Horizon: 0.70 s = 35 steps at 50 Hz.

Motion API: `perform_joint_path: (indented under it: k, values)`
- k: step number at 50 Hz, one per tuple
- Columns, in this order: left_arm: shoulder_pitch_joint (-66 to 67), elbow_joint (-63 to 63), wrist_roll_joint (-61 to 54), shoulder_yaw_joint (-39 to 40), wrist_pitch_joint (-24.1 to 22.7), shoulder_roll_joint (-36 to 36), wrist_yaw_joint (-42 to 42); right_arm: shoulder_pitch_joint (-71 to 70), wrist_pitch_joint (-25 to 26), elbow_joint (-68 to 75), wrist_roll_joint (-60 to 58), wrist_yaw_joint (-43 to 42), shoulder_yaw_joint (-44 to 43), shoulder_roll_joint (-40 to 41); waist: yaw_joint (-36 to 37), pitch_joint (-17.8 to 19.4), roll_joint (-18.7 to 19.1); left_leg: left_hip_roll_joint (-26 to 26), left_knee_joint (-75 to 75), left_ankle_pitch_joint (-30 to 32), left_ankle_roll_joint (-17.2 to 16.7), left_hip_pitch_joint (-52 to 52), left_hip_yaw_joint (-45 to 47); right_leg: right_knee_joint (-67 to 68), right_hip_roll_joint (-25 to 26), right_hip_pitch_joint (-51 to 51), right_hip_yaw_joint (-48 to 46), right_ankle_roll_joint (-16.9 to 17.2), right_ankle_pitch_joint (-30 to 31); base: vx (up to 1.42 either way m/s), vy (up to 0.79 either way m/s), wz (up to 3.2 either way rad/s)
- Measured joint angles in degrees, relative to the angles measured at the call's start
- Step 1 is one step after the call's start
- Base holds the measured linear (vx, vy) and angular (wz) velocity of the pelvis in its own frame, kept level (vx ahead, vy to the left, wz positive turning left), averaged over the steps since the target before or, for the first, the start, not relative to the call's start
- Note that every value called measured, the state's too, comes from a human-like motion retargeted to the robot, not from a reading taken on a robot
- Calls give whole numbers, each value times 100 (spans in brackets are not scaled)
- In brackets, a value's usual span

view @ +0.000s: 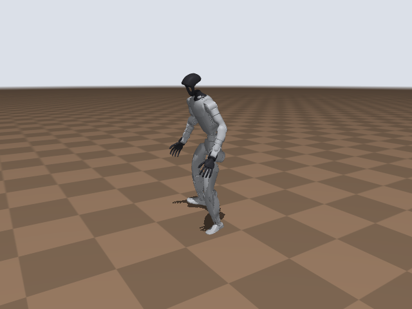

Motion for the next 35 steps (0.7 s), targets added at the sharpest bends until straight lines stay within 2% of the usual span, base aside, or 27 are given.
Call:
perform_joint_path:
  k: [2, 3, 4, 7, 10, 13, 17, 20, 23, 29, 35]
  values:
    - [-101, -982, -1098, -23, -326, 55, 33, 585, 104, 222, 130, -50, -272, 3, -176, -85, -147, -105, -101, 165, -162, -103, -382, -1174, 220, 235, 780, 366, 184, 10, -83, 173]
    - [-183, -1473, -1769, -59, -527, 85, -28, 856, 126, 346, 195, -111, -378, 43, -225, -132, -250, -138, -134, 255, -207, -171, -564, -1490, 330, 313, 1130, 497, 309, 6, -88, 164]
    - [-270, -1868, -1951, -113, -559, 226, -229, 1138, 180, 465, 184, -69, -440, 72, -243, -166, -336, -142, -71, 262, -210, -231, -723, -1633, 403, 397, 1344, 541, 450, 5, -87, 148]
    - [-632, -2749, -1906, -244, -474, 661, -902, 1786, 315, 949, 94, 209, -508, 158, -153, -201, -552, -128, 283, 161, -74, -404, -1046, -1527, 397, 555, 1350, 513, 595, 1, -70, 96]
    - [-828, -2884, -1150, -170, -439, 750, -895, 1836, 483, 1714, -416, 570, -400, 96, 4, -134, -462, 116, 222, 282, 118, -312, -1244, -1042, 675, 493, 1261, 310, 210, -3, -52, 14]
    - [-347, -2572, -295, 142, -281, 484, -433, 1634, 658, 2081, -1327, 590, -347, -88, -12, -129, -398, 249, -410, 620, 298, 159, -1179, -953, 960, 535, 1377, 170, 292, 2, -38, -35]
    - [453, -1901, 21, 501, -205, 114, -528, 1611, 362, 1616, -1424, 291, -613, -187, -145, -334, -388, 331, -1076, 916, 467, 548, -1044, -1273, 1161, 684, 1421, 6, 366, 5, -24, -27]
    - [858, -1035, -512, 639, -220, -237, -997, 1619, 135, 1228, -1213, 401, -583, -271, -218, -499, -243, 475, -1330, 1020, 433, 715, -940, -1435, 1312, 772, 1416, -121, 341, 4, -14, -24]
    - [1138, 98, -37, 561, -19, -470, -1044, 1453, 112, 1054, -1306, 483, -311, -382, -184, -614, -168, 538, -1631, 1124, 241, 982, -733, -1558, 1365, 811, 1463, -77, 304, 4, -8, -43]
    - [1472, 2070, -52, 628, 314, -838, -1334, 1150, 75, 659, -1641, 382, 68, -331, -176, -740, -191, 550, -1466, 1045, 223, 948, -687, -1643, 1335, 850, 1468, 15, 297, 1, 0, -4]
    - [1640, 2935, -983, 1174, 397, -946, -1199, 1056, 106, 180, -1643, 485, 381, -190, 222, -659, -245, 510, -781, 562, 444, 719, -738, -1620, 1182, 885, 1520, 28, 365, 6, 16, -2]
